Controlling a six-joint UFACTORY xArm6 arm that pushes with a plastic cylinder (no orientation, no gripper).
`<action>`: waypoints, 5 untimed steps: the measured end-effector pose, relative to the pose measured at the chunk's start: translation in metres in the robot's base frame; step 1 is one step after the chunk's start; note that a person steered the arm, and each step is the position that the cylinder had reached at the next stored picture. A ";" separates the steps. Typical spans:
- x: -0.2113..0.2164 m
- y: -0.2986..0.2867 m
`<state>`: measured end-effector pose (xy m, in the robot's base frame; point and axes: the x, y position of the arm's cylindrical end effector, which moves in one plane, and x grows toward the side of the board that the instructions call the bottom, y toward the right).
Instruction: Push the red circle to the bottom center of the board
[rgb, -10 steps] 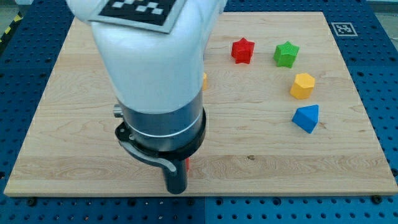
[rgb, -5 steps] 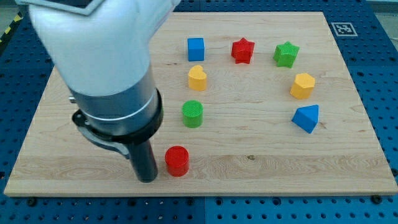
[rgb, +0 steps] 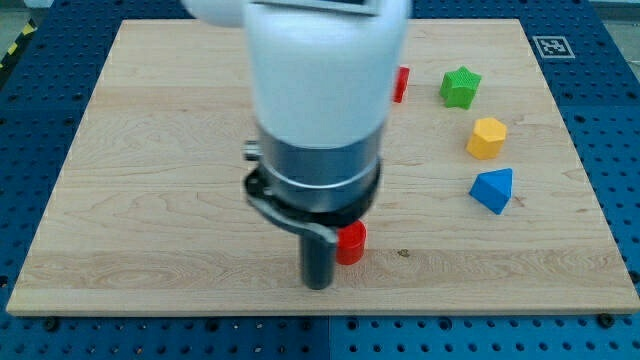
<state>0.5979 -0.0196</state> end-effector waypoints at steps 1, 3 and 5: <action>-0.008 -0.007; -0.028 -0.007; -0.031 -0.001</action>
